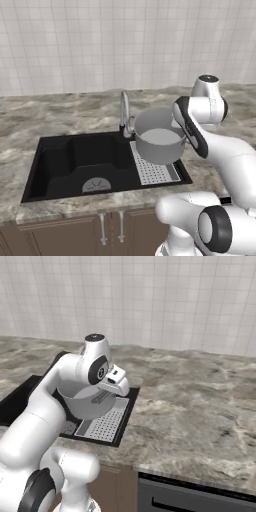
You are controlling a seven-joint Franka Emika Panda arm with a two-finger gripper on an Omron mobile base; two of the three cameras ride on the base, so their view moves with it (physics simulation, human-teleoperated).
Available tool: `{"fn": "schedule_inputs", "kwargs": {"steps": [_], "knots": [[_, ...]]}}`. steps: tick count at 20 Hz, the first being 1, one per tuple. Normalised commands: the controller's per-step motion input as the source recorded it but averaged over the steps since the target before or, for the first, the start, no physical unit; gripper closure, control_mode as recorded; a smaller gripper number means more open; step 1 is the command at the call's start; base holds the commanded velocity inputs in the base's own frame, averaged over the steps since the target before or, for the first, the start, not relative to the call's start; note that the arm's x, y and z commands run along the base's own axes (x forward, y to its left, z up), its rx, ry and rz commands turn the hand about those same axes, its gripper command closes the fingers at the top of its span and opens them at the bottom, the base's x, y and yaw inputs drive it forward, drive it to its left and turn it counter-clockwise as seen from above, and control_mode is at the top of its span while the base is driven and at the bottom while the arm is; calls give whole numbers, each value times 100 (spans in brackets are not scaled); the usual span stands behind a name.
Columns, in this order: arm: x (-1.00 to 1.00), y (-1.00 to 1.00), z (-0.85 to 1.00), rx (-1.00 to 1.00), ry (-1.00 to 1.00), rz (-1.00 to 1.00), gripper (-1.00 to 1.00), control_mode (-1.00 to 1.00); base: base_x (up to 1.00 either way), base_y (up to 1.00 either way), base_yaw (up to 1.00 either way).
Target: Dump the lemon from the pot into the sink. Then turn on the water and wash the lemon. Then turn off the water and put the lemon back in the pot.
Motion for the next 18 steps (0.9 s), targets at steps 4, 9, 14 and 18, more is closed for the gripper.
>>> {"fn": "schedule_inputs", "kwargs": {"steps": [4,9,14,18], "knots": [[0,0,0,0,0,0,100,100,57,-5,0],[0,0,0,0,0,0,100,100,68,0,0],[23,0,0,0,0,0,100,-100,20,0,0],[25,0,0,0,0,0,100,-100,0,0,0]]}}
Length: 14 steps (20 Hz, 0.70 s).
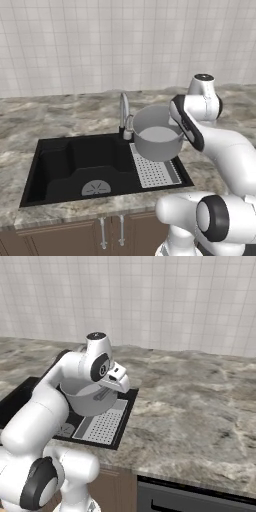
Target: Dump the lemon from the pot into the sink. Then turn on the water and wash the lemon. Then turn off the water and put the lemon back in the pot.
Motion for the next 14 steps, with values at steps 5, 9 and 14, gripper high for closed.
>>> {"fn": "schedule_inputs", "kwargs": {"steps": [5,9,14], "knots": [[4,-1,7,0,-5,0,100,-100,0,0,0],[22,0,33,0,-12,0,100,-100,0,0,0],[4,-5,47,6,-15,1,100,-100,0,0,0]]}}
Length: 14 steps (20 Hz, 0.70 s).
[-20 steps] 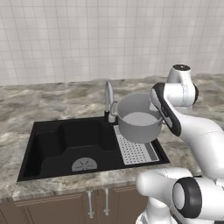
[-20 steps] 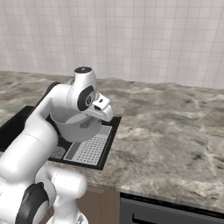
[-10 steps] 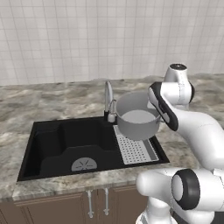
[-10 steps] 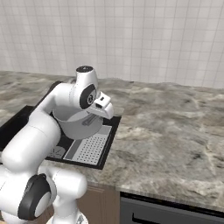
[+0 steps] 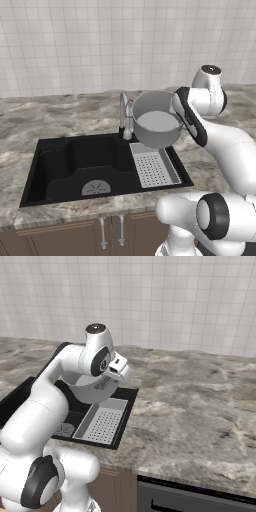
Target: Dump the lemon from the pot into the sink. Then turn on the water and wash the lemon. Then turn off the water and put the lemon back in the pot.
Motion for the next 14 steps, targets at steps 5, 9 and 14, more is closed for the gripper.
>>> {"fn": "schedule_inputs", "kwargs": {"steps": [5,9,14], "knots": [[-8,67,38,8,-11,15,100,-100,0,0,0],[-3,100,24,0,-3,18,100,-100,0,0,0],[7,99,9,1,0,19,100,-100,0,0,0]]}}
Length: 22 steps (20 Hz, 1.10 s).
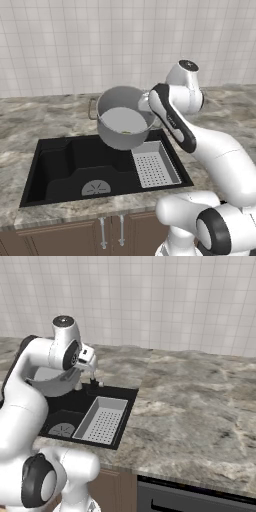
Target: Dump the lemon from the pot into the sink. Then turn on the water and wash the lemon. Then turn off the water and put the lemon back in the pot.
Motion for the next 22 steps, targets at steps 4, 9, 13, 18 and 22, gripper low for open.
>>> {"fn": "schedule_inputs", "kwargs": {"steps": [4,9,13,18,22], "knots": [[7,99,0,0,0,20,100,-100,0,0,0],[10,94,0,1,4,16,100,-100,0,0,0],[33,80,-3,4,8,7,100,-100,0,0,0],[57,74,-11,4,12,1,100,-100,0,0,0],[55,72,-14,4,13,0,100,-100,0,0,0]]}}
